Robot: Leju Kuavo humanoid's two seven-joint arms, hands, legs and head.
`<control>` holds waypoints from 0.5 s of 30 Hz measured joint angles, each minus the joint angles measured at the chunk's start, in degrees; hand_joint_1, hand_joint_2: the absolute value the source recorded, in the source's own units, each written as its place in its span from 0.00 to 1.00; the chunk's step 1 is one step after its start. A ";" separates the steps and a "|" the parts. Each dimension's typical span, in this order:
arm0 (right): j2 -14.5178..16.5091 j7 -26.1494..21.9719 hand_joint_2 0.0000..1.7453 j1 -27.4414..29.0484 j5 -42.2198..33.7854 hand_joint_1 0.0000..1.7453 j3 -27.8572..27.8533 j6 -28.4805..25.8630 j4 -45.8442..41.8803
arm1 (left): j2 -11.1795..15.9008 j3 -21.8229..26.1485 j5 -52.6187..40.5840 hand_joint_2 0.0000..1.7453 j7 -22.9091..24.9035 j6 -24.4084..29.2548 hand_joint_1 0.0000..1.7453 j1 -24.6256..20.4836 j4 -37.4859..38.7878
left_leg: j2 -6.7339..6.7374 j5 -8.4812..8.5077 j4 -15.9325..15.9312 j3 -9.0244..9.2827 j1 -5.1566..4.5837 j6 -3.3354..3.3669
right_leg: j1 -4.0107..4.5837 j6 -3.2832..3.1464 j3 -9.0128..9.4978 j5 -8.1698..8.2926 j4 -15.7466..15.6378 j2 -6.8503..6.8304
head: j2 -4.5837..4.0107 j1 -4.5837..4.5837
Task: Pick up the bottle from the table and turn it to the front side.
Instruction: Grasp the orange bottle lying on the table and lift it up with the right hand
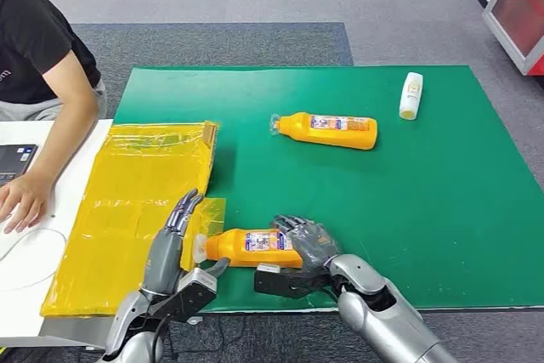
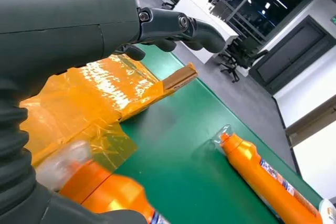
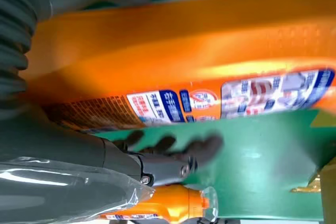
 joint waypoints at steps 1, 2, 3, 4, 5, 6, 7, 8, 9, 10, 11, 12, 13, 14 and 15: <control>-0.03 0.01 1.00 -0.07 0.01 1.00 0.03 0.00 0.05 | -0.01 0.00 0.05 1.00 0.00 0.00 0.00 -0.01 0.04 | 0.00 0.01 0.00 0.00 0.00 0.00 | 0.00 0.01 0.00 0.01 0.00 0.00 | 0.00 0.00; -0.05 0.01 1.00 -0.15 0.04 1.00 0.07 0.00 0.11 | -0.02 0.00 0.08 1.00 0.00 0.01 0.00 -0.03 0.08 | 0.00 0.01 0.00 0.00 0.00 0.00 | 0.00 0.01 0.00 0.01 0.00 0.00 | 0.00 0.01; -0.11 0.02 1.00 -0.31 0.09 1.00 0.15 0.00 0.21 | -0.04 0.00 0.13 1.00 0.00 0.01 0.00 -0.07 0.16 | 0.00 0.03 0.00 0.00 0.00 0.02 | -0.01 0.03 0.00 0.02 0.00 0.00 | 0.00 0.01; -0.17 -0.02 1.00 -0.48 0.15 1.00 0.25 -0.01 0.31 | -0.07 0.00 0.15 1.00 0.00 0.01 0.00 -0.11 0.24 | 0.00 0.05 0.00 0.00 0.00 0.03 | -0.01 0.04 0.00 0.03 0.00 -0.01 | 0.00 0.01; -0.25 -0.11 1.00 -0.64 0.20 1.00 0.35 -0.04 0.39 | -0.09 0.00 0.16 1.00 0.00 0.01 0.00 -0.13 0.29 | 0.00 0.06 0.00 0.00 0.00 0.04 | -0.01 0.04 0.01 0.03 0.00 -0.01 | 0.00 0.01; -0.34 -0.26 1.00 -0.79 0.24 1.00 0.46 -0.09 0.50 | -0.10 -0.01 0.16 1.00 0.00 0.01 0.00 -0.15 0.34 | 0.00 0.07 0.00 0.00 -0.01 0.05 | -0.01 0.05 0.01 0.03 0.00 -0.01 | 0.00 0.01; -0.41 -0.41 1.00 -0.92 0.25 1.00 0.58 -0.15 0.60 | -0.11 -0.01 0.17 1.00 0.00 0.01 0.00 -0.17 0.38 | 0.00 0.07 0.00 0.00 -0.01 0.05 | -0.01 0.05 0.02 0.03 0.00 -0.01 | 0.00 0.01; -0.48 -0.56 1.00 -1.04 0.25 1.00 0.70 -0.24 0.70 | -0.13 -0.02 0.18 1.00 0.00 0.01 0.00 -0.21 0.42 | 0.00 0.08 0.00 0.00 -0.01 0.05 | -0.01 0.05 0.02 0.03 0.00 -0.01 | 0.00 0.01; -0.53 -0.69 1.00 -1.12 0.21 1.00 0.80 -0.35 0.79 | -0.15 -0.02 0.18 1.00 0.00 0.01 0.00 -0.25 0.44 | 0.00 0.08 0.00 0.00 0.00 0.05 | -0.01 0.05 0.02 0.03 0.00 -0.01 | 0.00 0.01; -0.58 -0.81 1.00 -1.16 0.13 1.00 0.89 -0.48 0.84 | -0.17 -0.02 0.18 1.00 0.00 0.01 0.00 -0.30 0.46 | 0.00 0.07 0.00 -0.01 0.00 0.05 | -0.01 0.05 0.01 0.03 0.00 0.00 | 0.00 0.01; -0.63 -0.94 1.00 -1.17 0.00 1.00 0.95 -0.63 0.87 | -0.19 -0.02 0.18 1.00 0.00 0.01 0.00 -0.33 0.48 | 0.00 0.07 0.00 -0.01 0.00 0.05 | -0.01 0.05 0.01 0.03 0.00 -0.01 | 0.00 0.01; -0.66 -1.06 1.00 -1.17 -0.18 1.00 0.98 -0.77 0.90 | -0.20 -0.02 0.18 1.00 0.00 0.01 0.00 -0.34 0.49 | 0.00 0.07 0.00 -0.01 0.00 0.04 | -0.01 0.05 0.00 0.03 0.00 -0.01 | 0.00 0.01; -0.69 -1.15 1.00 -1.16 -0.37 1.00 1.02 -0.90 0.91 | -0.20 -0.02 0.18 1.00 0.00 0.01 0.00 -0.34 0.50 | 0.00 0.07 0.00 -0.01 0.00 0.04 | -0.01 0.05 0.00 0.03 0.00 -0.01 | 0.00 0.01; -0.70 -1.21 1.00 -1.13 -0.55 1.00 1.06 -1.09 0.92 | -0.21 -0.02 0.18 1.00 0.01 0.01 0.00 -0.35 0.51 | 0.00 0.07 0.00 -0.02 0.00 0.04 | -0.01 0.05 -0.01 0.03 0.00 -0.01 | 0.00 0.01; -0.70 -1.22 1.00 -1.08 -0.71 1.00 1.09 -1.40 0.93 | -0.22 -0.01 0.18 1.00 0.02 0.01 0.00 -0.35 0.51 | 0.00 0.07 0.00 -0.02 0.00 0.04 | -0.01 0.05 -0.01 0.03 0.00 -0.01 | 0.00 0.01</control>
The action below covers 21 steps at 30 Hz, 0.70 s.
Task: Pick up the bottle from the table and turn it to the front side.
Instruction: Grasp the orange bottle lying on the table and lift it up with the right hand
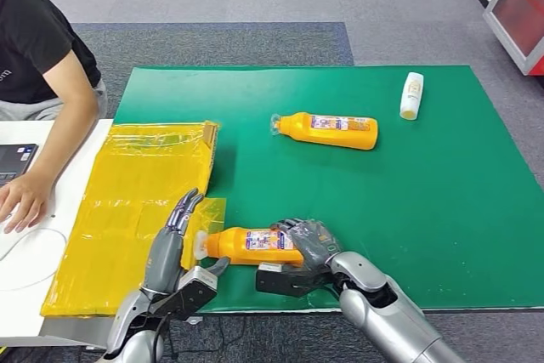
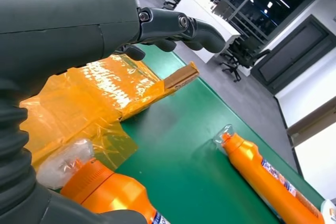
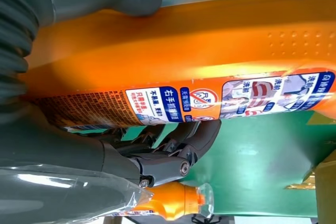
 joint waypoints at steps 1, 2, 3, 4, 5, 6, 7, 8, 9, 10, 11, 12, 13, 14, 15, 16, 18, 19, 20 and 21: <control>-0.01 -0.01 1.00 0.10 -0.10 1.00 0.03 -0.43 0.00 | -0.02 0.01 0.00 1.00 0.02 0.00 0.00 0.00 0.00 | 0.00 0.00 0.00 0.00 0.00 0.00 | 0.00 0.00 0.00 0.00 0.00 0.00 | 0.00 0.00; -0.01 0.01 1.00 0.24 -0.13 1.00 0.04 -1.03 -0.01 | -0.04 0.02 0.00 1.00 0.05 0.01 0.00 0.00 0.00 | 0.00 0.00 0.00 -0.01 0.00 0.00 | 0.00 0.00 0.00 0.00 0.00 0.00 | 0.00 -0.01; -0.01 0.05 1.00 0.44 -0.11 1.00 0.04 -1.70 -0.04 | -0.06 0.03 0.00 1.00 0.09 0.05 0.00 0.00 -0.01 | 0.00 0.00 0.00 -0.01 0.00 0.00 | 0.00 0.00 0.01 0.00 0.00 0.00 | 0.00 -0.01; -0.01 0.07 1.00 0.67 -0.10 1.00 -0.01 -2.44 -0.11 | -0.08 0.05 0.02 1.00 0.10 0.18 0.00 0.01 -0.01 | 0.00 0.00 0.00 -0.01 0.00 0.00 | 0.00 0.00 0.01 0.00 0.00 -0.01 | 0.00 -0.01; 0.00 0.01 1.00 0.96 -0.20 1.00 -0.13 -3.23 -0.21 | -0.11 0.10 0.21 1.00 -0.02 0.43 0.00 0.05 -0.02 | -0.01 0.00 0.00 -0.02 0.00 0.00 | 0.00 0.00 0.02 0.00 0.00 -0.01 | 0.00 -0.01; 0.02 -0.22 1.00 1.41 -0.56 1.00 -0.44 -4.15 -0.43 | -0.16 0.24 0.72 1.00 -0.37 0.92 0.00 0.12 -0.04 | -0.01 0.00 0.00 -0.03 0.00 0.01 | 0.00 0.01 0.02 0.00 0.00 -0.02 | 0.00 0.00; 0.08 -0.56 1.00 1.97 -1.11 1.00 -0.94 -5.09 -0.77 | -0.24 0.48 1.49 1.00 -0.89 1.55 0.00 0.23 -0.08 | -0.02 0.00 0.00 -0.04 0.00 0.01 | 0.00 0.01 0.03 0.00 0.00 -0.02 | 0.00 0.00; 0.18 -0.91 1.00 2.63 -1.79 1.00 -1.54 -5.94 -1.20 | -0.34 0.79 2.53 1.00 -1.47 2.13 0.00 0.37 -0.16 | -0.03 0.00 0.00 -0.06 0.00 0.01 | 0.00 0.01 0.03 -0.01 0.00 -0.03 | 0.00 0.00; 0.33 -1.18 1.00 3.36 -2.48 1.00 -2.25 -6.71 -1.78 | -0.45 1.13 3.76 1.00 -1.99 2.60 0.00 0.53 -0.31 | -0.03 0.00 0.00 -0.07 0.00 0.02 | 0.00 0.02 0.03 -0.01 0.00 -0.03 | 0.00 -0.01; 0.50 -1.30 1.00 4.12 -3.02 1.00 -3.00 -7.29 -2.44 | -0.55 1.46 4.98 1.00 -2.31 2.84 0.00 0.71 -0.51 | -0.03 0.00 0.00 -0.09 0.00 0.02 | 0.00 0.02 0.02 -0.01 0.00 -0.03 | 0.00 0.00; 0.66 -1.32 1.00 4.87 -3.38 1.00 -3.73 -7.76 -3.11 | -0.62 1.73 6.12 1.00 -2.49 2.92 0.00 0.88 -0.77 | -0.03 0.00 0.00 -0.10 0.00 0.02 | 0.00 0.02 0.01 -0.01 0.00 -0.03 | 0.00 -0.01; 0.81 -1.31 1.00 5.65 -3.63 1.00 -4.51 -8.17 -3.86 | -0.66 1.99 7.12 1.00 -2.60 2.97 0.00 1.07 -1.06 | -0.03 0.00 0.00 -0.12 0.00 0.02 | -0.01 0.02 -0.01 -0.01 0.00 -0.03 | 0.00 0.00; 0.93 -1.31 1.00 6.42 -3.79 1.00 -5.26 -8.49 -4.57 | -0.69 2.23 7.82 1.00 -2.66 3.02 0.00 1.26 -1.36 | -0.03 -0.01 0.00 -0.14 0.00 0.02 | -0.01 0.02 -0.03 -0.01 0.00 -0.03 | 0.00 0.01; 1.08 -1.35 1.00 7.12 -3.96 1.00 -5.97 -8.68 -5.23 | -0.70 2.43 8.22 1.00 -2.70 3.09 0.00 1.42 -1.66 | -0.03 -0.01 0.00 -0.16 0.00 0.02 | -0.01 0.02 -0.05 -0.01 0.00 -0.03 | 0.00 0.00; 1.23 -1.44 1.00 7.79 -4.20 1.00 -6.68 -8.80 -5.86 | -0.71 2.61 8.50 1.00 -2.76 3.18 0.00 1.58 -1.97 | -0.03 -0.01 0.00 -0.18 0.00 0.02 | -0.01 0.02 -0.07 -0.01 0.00 -0.02 | 0.00 0.01; 1.39 -1.59 1.00 8.37 -4.47 1.00 -7.32 -8.86 -6.37 | -0.72 2.73 8.69 1.00 -2.84 3.27 0.00 1.71 -2.30 | -0.03 -0.02 0.00 -0.20 0.00 0.02 | 0.00 0.02 -0.09 -0.02 0.00 -0.02 | 0.00 0.00; 1.64 -2.03 1.00 9.36 -5.03 1.00 -8.44 -8.92 -7.16 | -0.72 2.85 9.13 1.00 -3.10 3.46 0.00 1.93 -2.91 | -0.03 -0.02 0.00 -0.24 0.00 0.01 | 0.00 0.02 -0.13 -0.03 0.00 -0.03 | 0.00 0.00; 1.77 -2.31 1.00 9.81 -5.32 1.00 -8.98 -8.99 -7.49 | -0.72 2.87 9.45 1.00 -3.28 3.54 0.00 2.03 -3.25 | -0.03 -0.03 0.00 -0.26 0.00 0.01 | 0.00 0.01 -0.15 -0.03 0.00 -0.03 | 0.00 -0.01; 1.92 -2.62 1.00 10.24 -5.64 1.00 -9.49 -9.14 -7.78 | -0.72 2.87 9.89 1.00 -3.48 3.58 0.00 2.12 -3.59 | -0.03 -0.03 0.00 -0.28 0.00 0.01 | 0.00 0.00 -0.17 -0.04 0.01 -0.03 | 0.00 -0.01; 2.12 -3.02 1.00 10.70 -6.04 1.00 -10.06 -9.33 -8.06 | -0.72 2.87 10.64 1.00 -3.69 3.52 0.00 2.22 -3.97 | -0.03 -0.03 0.00 -0.30 0.00 0.01 | 0.00 0.00 -0.19 -0.04 0.01 -0.03 | 0.00 -0.01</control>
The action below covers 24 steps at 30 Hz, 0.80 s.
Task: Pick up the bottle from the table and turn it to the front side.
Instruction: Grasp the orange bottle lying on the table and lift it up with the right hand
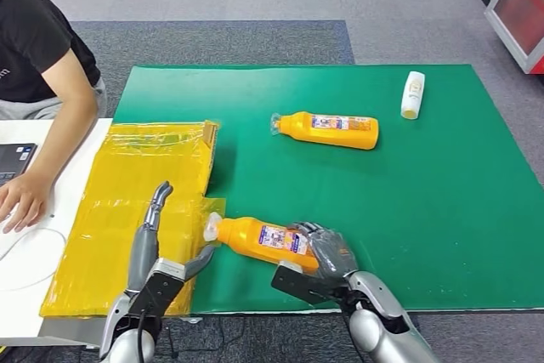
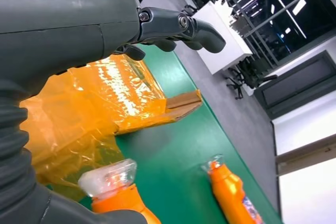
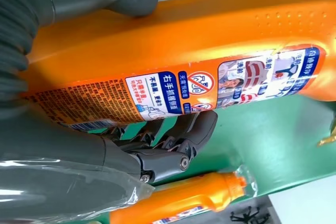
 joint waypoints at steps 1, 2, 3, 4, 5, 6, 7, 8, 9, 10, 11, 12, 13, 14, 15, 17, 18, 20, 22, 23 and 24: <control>0.23 -0.41 1.00 0.47 -0.43 1.00 -0.58 -0.25 -0.28 | 0.00 0.00 1.01 1.00 -0.19 -0.22 0.00 0.09 -0.39 | 0.00 0.00 0.00 -0.03 0.00 0.00 | 0.00 0.00 -0.02 0.00 0.00 0.00 | 0.00 0.00; 0.51 -0.82 1.00 0.97 -0.88 1.00 -1.13 -0.54 -0.59 | 0.01 0.00 2.28 1.00 -0.32 -0.65 0.00 0.17 -0.74 | 0.00 0.00 0.00 -0.05 0.00 0.00 | 0.00 0.00 -0.04 -0.01 0.00 0.00 | 0.00 0.01; 0.82 -1.22 1.00 1.50 -1.30 1.00 -1.69 -0.87 -0.93 | 0.02 0.00 3.77 1.00 -0.40 -1.30 0.00 0.25 -1.06 | 0.00 0.00 0.00 -0.09 0.00 0.00 | 0.00 0.00 -0.07 -0.01 0.00 0.00 | 0.00 0.00; 1.14 -1.60 1.00 2.00 -1.71 1.00 -2.21 -1.28 -1.30 | 0.04 0.00 5.22 1.00 -0.43 -2.06 0.00 0.33 -1.31 | 0.00 0.00 0.00 -0.12 0.00 0.00 | 0.00 0.00 -0.11 -0.01 0.00 0.00 | 0.00 0.01; 1.46 -1.98 1.00 2.45 -2.11 1.00 -2.68 -1.75 -1.68 | 0.08 0.00 6.54 1.00 -0.43 -2.83 0.00 0.40 -1.48 | 0.00 0.00 0.00 -0.16 0.00 -0.01 | 0.00 0.00 -0.14 -0.01 0.01 0.00 | 0.00 0.00; 1.75 -2.36 1.00 2.82 -2.50 1.00 -3.12 -2.27 -2.06 | 0.12 0.00 7.74 1.00 -0.42 -3.54 0.00 0.48 -1.59 | 0.00 0.01 0.00 -0.19 0.00 -0.01 | 0.00 0.00 -0.18 -0.01 0.01 0.00 | 0.00 0.00; 2.02 -2.75 1.00 3.07 -2.89 1.00 -3.52 -2.84 -2.42 | 0.16 -0.01 8.86 1.00 -0.39 -4.19 0.00 0.56 -1.63 | 0.00 0.01 0.00 -0.21 0.00 -0.01 | 0.00 0.00 -0.21 0.00 0.01 0.00 | 0.00 0.00; 2.26 -3.11 1.00 3.27 -3.28 1.00 -3.89 -3.34 -2.77 | 0.20 -0.03 10.04 1.00 -0.34 -4.85 0.00 0.63 -1.64 | 0.00 0.01 0.00 -0.22 0.00 -0.01 | 0.00 0.00 -0.23 0.00 0.01 0.00 | 0.00 -0.01; 2.48 -3.45 1.00 3.46 -3.80 1.00 -4.29 -3.80 -3.15 | 0.24 -0.07 11.29 1.00 -0.28 -5.49 0.00 0.70 -1.64 | 0.00 0.01 0.00 -0.23 0.00 -0.01 | 0.00 0.00 -0.24 0.00 0.01 0.00 | 0.00 0.00; 2.74 -3.85 1.00 3.67 -4.46 1.00 -4.71 -4.21 -3.53 | 0.28 -0.12 12.44 1.00 -0.22 -6.06 0.00 0.81 -1.64 | 0.00 0.01 0.00 -0.24 0.00 -0.01 | 0.00 0.00 -0.25 0.00 0.01 0.00 | 0.00 0.00; 2.99 -4.22 1.00 3.90 -5.18 1.00 -5.11 -4.54 -3.92 | 0.34 -0.18 13.32 1.00 -0.20 -6.48 0.00 0.91 -1.64 | 0.00 0.02 0.00 -0.25 0.00 -0.01 | 0.00 0.00 -0.26 0.00 0.01 0.00 | 0.00 0.00; 3.23 -4.61 1.00 4.10 -5.94 1.00 -5.50 -4.82 -4.27 | 0.39 -0.27 13.93 1.00 -0.22 -6.71 0.00 1.01 -1.64 | 0.00 0.01 0.00 -0.27 0.00 -0.01 | 0.00 0.00 -0.27 0.00 0.01 0.00 | 0.00 0.00; 3.45 -4.99 1.00 4.25 -6.62 1.00 -5.82 -5.07 -4.57 | 0.47 -0.39 14.40 1.00 -0.26 -6.80 0.00 1.07 -1.64 | 0.00 0.01 0.00 -0.28 0.00 -0.01 | 0.00 0.00 -0.29 0.00 0.01 0.00 | 0.00 0.00; 3.63 -5.29 1.00 4.34 -7.18 1.00 -6.07 -5.27 -4.83 | 0.55 -0.54 14.83 1.00 -0.29 -6.85 0.00 1.09 -1.64 | 0.01 0.01 0.00 -0.29 0.00 -0.01 | 0.00 0.00 -0.30 0.00 0.01 0.00 | 0.00 0.01; 3.80 -5.59 1.00 4.40 -7.74 1.00 -6.28 -5.44 -5.07 | 0.64 -0.73 15.31 1.00 -0.30 -6.88 0.00 1.10 -1.64 | 0.01 0.01 0.00 -0.29 0.00 -0.01 | 0.00 0.00 -0.31 0.00 0.01 0.00 | 0.00 0.01; 4.15 -6.07 1.00 4.52 -8.68 1.00 -6.60 -5.76 -5.51 | 0.83 -1.09 16.15 1.00 -0.30 -6.92 0.00 1.10 -1.64 | 0.01 0.01 0.00 -0.30 0.00 -0.01 | 0.00 0.00 -0.32 -0.01 0.01 0.00 | 0.00 0.00; 4.29 -6.30 1.00 4.59 -9.11 1.00 -6.71 -5.91 -5.73 | 0.93 -1.26 16.59 1.00 -0.29 -6.93 0.00 1.10 -1.64 | 0.01 0.01 0.00 -0.31 0.00 -0.01 | 0.00 -0.01 -0.32 -0.01 0.01 0.00 | 0.00 0.00; 4.53 -6.80 1.00 4.78 -9.98 1.00 -6.86 -6.34 -6.22 | 1.13 -1.52 17.53 1.00 -0.28 -6.99 0.00 1.11 -1.64 | 0.01 0.01 0.00 -0.32 0.00 -0.01 | 0.00 -0.01 -0.33 -0.01 0.01 0.00 | 0.00 0.00; 4.75 -7.28 1.00 4.97 -11.15 1.00 -6.91 -6.72 -6.77 | 1.32 -1.66 18.82 1.00 -0.27 -7.28 0.00 1.13 -1.64 | 0.01 0.01 0.00 -0.33 0.00 -0.02 | 0.00 -0.01 -0.34 -0.01 0.01 0.00 | 0.00 0.00; 4.85 -7.49 1.00 5.03 -11.85 1.00 -6.92 -6.82 -7.04 | 1.39 -1.68 19.88 1.00 -0.18 -7.73 0.00 1.13 -1.64 | 0.01 0.01 0.00 -0.33 0.00 -0.02 | 0.00 -0.02 -0.34 -0.01 0.01 0.00 | 0.00 -0.01; 4.95 -7.70 1.00 5.05 -12.59 1.00 -6.93 -6.85 -7.26 | 1.44 -1.70 21.78 1.00 0.11 -8.62 0.00 1.13 -1.64 | 0.01 0.01 0.00 -0.33 0.00 -0.02 | 0.00 -0.02 -0.35 -0.01 0.01 0.00 | 0.00 -0.01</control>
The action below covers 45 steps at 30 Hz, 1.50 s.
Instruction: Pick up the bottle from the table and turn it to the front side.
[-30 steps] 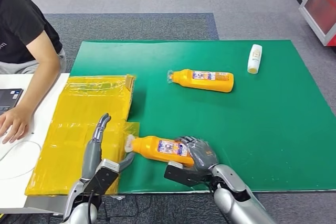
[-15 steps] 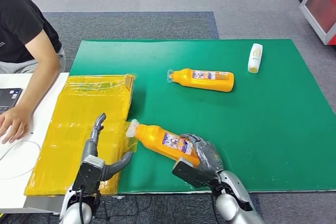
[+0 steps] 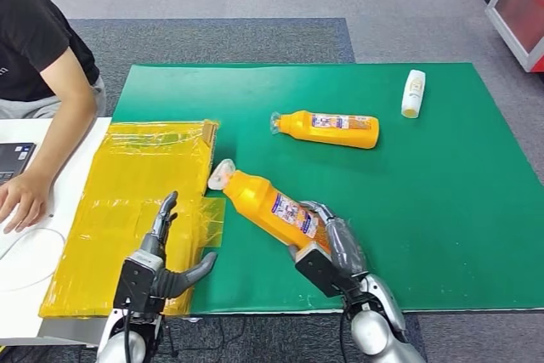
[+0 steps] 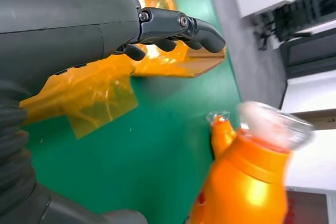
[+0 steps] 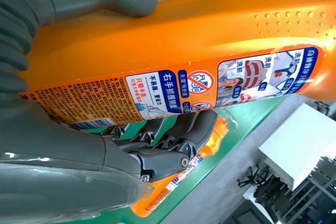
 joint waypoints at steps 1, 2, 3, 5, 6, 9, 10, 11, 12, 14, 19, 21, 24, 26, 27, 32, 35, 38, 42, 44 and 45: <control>0.10 -0.23 1.00 0.01 -0.77 1.00 -0.01 0.01 -0.16 | 0.04 -0.01 2.78 1.00 0.51 -1.34 0.00 0.00 0.00 | 0.00 0.00 0.00 0.00 0.00 0.00 | 0.00 0.00 0.00 0.00 0.00 0.00 | 0.00 0.01; 0.19 -0.44 1.00 0.01 -1.43 1.00 -0.01 0.04 -0.27 | 0.08 0.00 5.96 1.00 1.12 -2.85 0.00 0.00 0.01 | 0.00 0.00 0.00 0.00 0.00 0.00 | 0.00 0.00 0.00 0.00 0.00 0.00 | 0.00 0.00; 0.29 -0.69 1.00 0.01 -2.07 1.00 -0.01 0.05 -0.33 | 0.13 0.01 8.88 1.00 1.65 -4.19 0.00 0.00 0.02 | 0.00 0.00 0.00 -0.01 0.00 0.00 | 0.00 0.00 0.00 0.00 0.00 0.00 | 0.00 0.01; 0.45 -1.18 1.00 0.00 -3.21 1.00 0.03 0.05 -0.37 | 0.23 0.00 12.00 1.00 2.11 -5.48 0.00 -0.07 0.07 | 0.00 0.00 0.00 -0.02 0.00 0.00 | 0.00 0.00 -0.01 0.00 0.00 0.00 | 0.00 0.01; 0.51 -1.40 1.00 0.00 -3.71 1.00 0.05 0.04 -0.37 | 0.27 -0.01 12.37 1.00 2.11 -5.56 0.00 -0.13 0.12 | 0.00 0.00 0.00 -0.02 0.00 0.00 | 0.00 0.00 -0.01 0.00 0.00 0.00 | 0.00 0.01; 0.60 -1.95 1.00 -0.01 -4.71 1.00 0.27 0.02 -0.37 | 0.34 -0.03 12.96 1.00 2.08 -5.45 0.00 -0.50 0.47 | 0.00 0.00 0.00 -0.02 0.00 0.00 | 0.00 0.00 -0.01 0.00 0.00 0.00 | 0.00 0.01; 0.60 -2.08 1.00 -0.01 -4.90 1.00 0.39 0.00 -0.37 | 0.36 -0.03 13.11 1.00 2.06 -5.42 0.00 -0.67 0.64 | 0.00 0.00 0.00 -0.02 0.00 0.00 | 0.00 0.00 -0.01 0.00 0.00 0.00 | 0.00 0.01; 0.60 -2.16 1.00 -0.02 -5.07 1.00 0.50 -0.04 -0.37 | 0.37 -0.03 13.20 1.00 2.03 -5.41 0.00 -0.83 0.81 | 0.00 0.00 0.00 -0.02 0.00 0.00 | 0.00 0.00 -0.01 0.00 0.00 0.00 | 0.00 0.01; 0.60 -2.23 1.00 -0.02 -5.17 1.00 0.61 -0.09 -0.37 | 0.37 -0.03 13.27 1.00 1.97 -5.41 0.00 -1.00 0.97 | 0.00 0.00 0.00 -0.02 0.00 0.00 | 0.00 0.00 -0.01 0.00 0.00 0.00 | 0.00 0.01; 0.60 -2.34 1.00 -0.03 -5.33 1.00 0.86 -0.26 -0.37 | 0.37 -0.04 13.52 1.00 1.74 -5.36 0.00 -1.37 1.30 | 0.00 0.00 0.00 -0.02 0.00 0.00 | 0.00 0.00 -0.02 0.00 0.00 0.00 | 0.00 0.01; 0.60 -2.62 1.00 -0.06 -5.56 1.00 1.74 -0.57 -0.34 | 0.32 -0.17 14.29 1.00 1.27 -5.37 0.00 -2.59 2.07 | 0.00 0.00 0.00 -0.03 0.00 0.00 | 0.00 0.00 -0.03 0.00 0.00 0.00 | 0.00 0.01; 0.60 -2.81 1.00 -0.17 -5.54 1.00 2.19 -0.64 -0.33 | 0.24 -0.31 15.78 1.00 1.27 -5.98 0.00 -3.21 2.39 | 0.00 0.01 0.00 -0.03 0.00 0.00 | 0.00 0.00 -0.03 0.00 0.00 0.00 | 0.00 0.01; 0.60 -3.09 1.00 -0.49 -5.59 1.00 2.91 -0.69 -0.31 | 0.06 -0.45 19.30 1.00 1.71 -7.78 0.00 -4.08 2.81 | 0.00 0.01 0.00 -0.03 0.00 0.00 | 0.00 0.00 -0.03 0.00 0.00 0.00 | 0.00 0.01; 0.60 -3.36 1.00 -0.72 -6.48 1.00 3.34 -0.53 -0.31 | -0.03 -0.67 21.27 1.00 2.04 -8.68 0.00 -4.65 3.06 | 0.00 0.01 0.00 -0.03 0.00 0.00 | 0.00 0.00 -0.03 0.00 0.00 0.00 | 0.00 0.01; 0.60 -3.49 1.00 -0.81 -7.36 1.00 3.51 -0.26 -0.31 | -0.07 -0.80 22.00 1.00 2.19 -8.95 0.00 -4.95 3.17 | 0.00 0.01 0.00 -0.03 0.00 0.00 | 0.00 0.00 -0.03 0.00 0.00 0.00 | 0.00 0.01; 0.61 -3.71 1.00 -1.11 -11.37 1.00 4.64 1.86 -0.53 | -0.34 -1.38 26.45 1.00 3.34 -10.86 0.00 -6.53 3.57 | 0.00 0.01 0.00 -0.04 0.00 0.00 | 0.00 0.00 -0.03 0.01 0.00 0.00 | 0.00 0.01; 0.68 -3.99 1.00 -1.52 -12.16 1.00 5.58 2.24 -1.03 | -0.47 -1.52 29.96 1.00 4.72 -12.87 0.00 -7.17 3.64 | 0.00 0.02 0.00 -0.04 0.00 -0.01 | 0.00 0.00 -0.04 0.01 0.01 0.00 | 0.00 0.01; 0.71 -4.22 1.00 -2.13 -12.39 1.00 6.38 2.25 -1.58 | -0.51 -1.77 30.96 1.00 4.92 -13.64 0.00 -7.78 3.65 | 0.00 0.02 0.00 -0.04 0.00 -0.01 | 0.00 0.00 -0.05 0.01 0.01 0.00 | 0.00 0.01; 0.71 -4.61 1.00 -2.71 -12.14 1.00 7.10 1.86 -2.04 | -0.52 -2.24 31.75 1.00 5.06 -14.05 0.00 -8.58 3.63 | 0.00 0.02 0.00 -0.04 0.00 -0.01 | 0.00 0.00 -0.04 0.01 0.01 0.00 | 0.00 0.01; 0.71 -4.86 1.00 -2.99 -11.92 1.00 7.46 1.66 -2.09 | -0.54 -2.59 32.71 1.00 5.54 -14.68 0.00 -8.99 3.63 | 0.00 0.02 0.00 -0.04 0.00 -0.01 | 0.00 0.00 -0.04 0.01 0.01 0.00 | 0.00 0.01; 0.71 -4.98 1.00 -3.13 -11.82 1.00 7.64 1.61 -2.09 | -0.56 -2.73 33.37 1.00 5.87 -15.11 0.00 -9.19 3.63 | 0.00 0.02 0.00 -0.04 0.00 -0.01 | 0.00 0.00 -0.04 0.01 0.01 0.00 | 0.00 0.01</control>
